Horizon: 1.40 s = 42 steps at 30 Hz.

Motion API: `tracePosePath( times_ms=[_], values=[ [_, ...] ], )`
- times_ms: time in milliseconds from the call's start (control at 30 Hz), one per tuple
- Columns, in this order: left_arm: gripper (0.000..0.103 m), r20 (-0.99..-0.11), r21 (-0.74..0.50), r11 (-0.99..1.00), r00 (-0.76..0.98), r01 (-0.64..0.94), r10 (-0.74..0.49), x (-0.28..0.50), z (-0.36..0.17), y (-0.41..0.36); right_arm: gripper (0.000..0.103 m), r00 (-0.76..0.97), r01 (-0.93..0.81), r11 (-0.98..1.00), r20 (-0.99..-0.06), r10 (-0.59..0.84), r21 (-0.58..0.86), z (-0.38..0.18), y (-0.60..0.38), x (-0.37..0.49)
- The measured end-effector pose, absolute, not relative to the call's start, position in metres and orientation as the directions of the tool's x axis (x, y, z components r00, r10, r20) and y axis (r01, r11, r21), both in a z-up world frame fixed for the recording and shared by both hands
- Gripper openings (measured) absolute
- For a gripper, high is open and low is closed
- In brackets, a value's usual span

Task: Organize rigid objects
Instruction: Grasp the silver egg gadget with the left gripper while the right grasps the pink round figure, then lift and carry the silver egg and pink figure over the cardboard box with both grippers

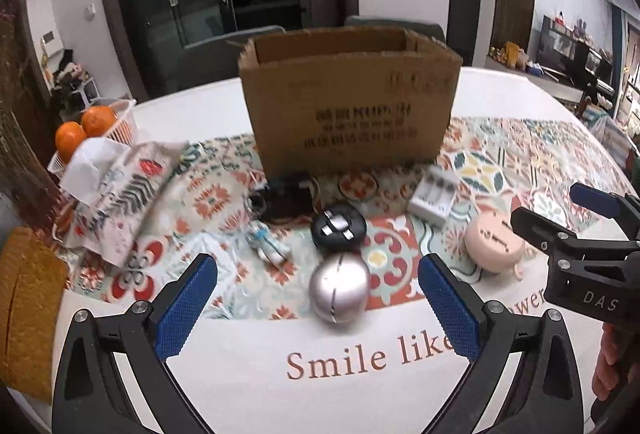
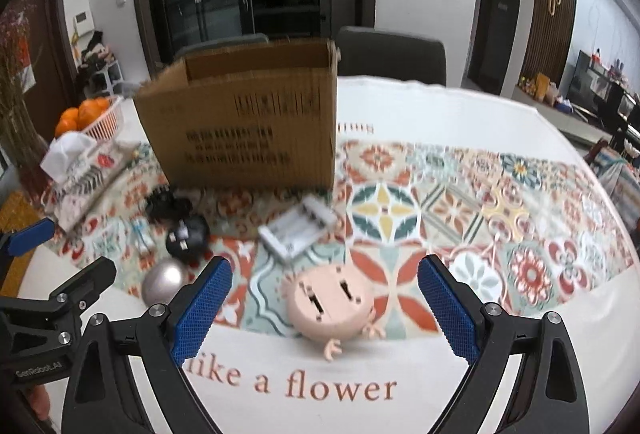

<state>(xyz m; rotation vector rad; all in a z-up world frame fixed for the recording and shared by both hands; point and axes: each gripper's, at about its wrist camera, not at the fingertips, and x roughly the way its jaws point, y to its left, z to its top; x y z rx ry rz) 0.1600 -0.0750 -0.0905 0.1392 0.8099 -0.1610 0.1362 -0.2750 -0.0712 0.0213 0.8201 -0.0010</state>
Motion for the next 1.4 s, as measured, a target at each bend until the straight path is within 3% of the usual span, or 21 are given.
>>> tracePosePath(
  times_ms=[500,833,933,1133,1400],
  values=[
    [0.094,-0.824,-0.006,0.974,0.551,0.226,-0.133,0.185,-0.145,-0.081,0.095,0.569,-0.003,0.999,-0.822,0.029,0.034,-0.126,-0.281,0.158],
    [0.074,-0.857,-0.055,0.973,0.489,0.225,-0.162,0.203,-0.168,-0.083,0.094,0.523,0.003,0.999,-0.851,0.042,0.051,-0.149,-0.282,0.173],
    [0.068,-0.865,-0.077,0.972,0.470,0.222,-0.176,0.206,-0.172,-0.083,0.091,0.515,0.003,0.998,-0.855,0.057,0.068,-0.154,-0.283,0.177],
    [0.057,-0.865,-0.080,0.973,0.470,0.218,-0.177,0.209,-0.176,-0.082,0.075,0.505,0.008,0.997,-0.861,0.061,0.075,-0.157,-0.282,0.179],
    [0.055,-0.853,-0.079,0.971,0.489,0.226,-0.183,0.207,-0.176,-0.081,0.075,0.517,0.011,0.997,-0.853,0.063,0.080,-0.158,-0.279,0.176]
  ],
)
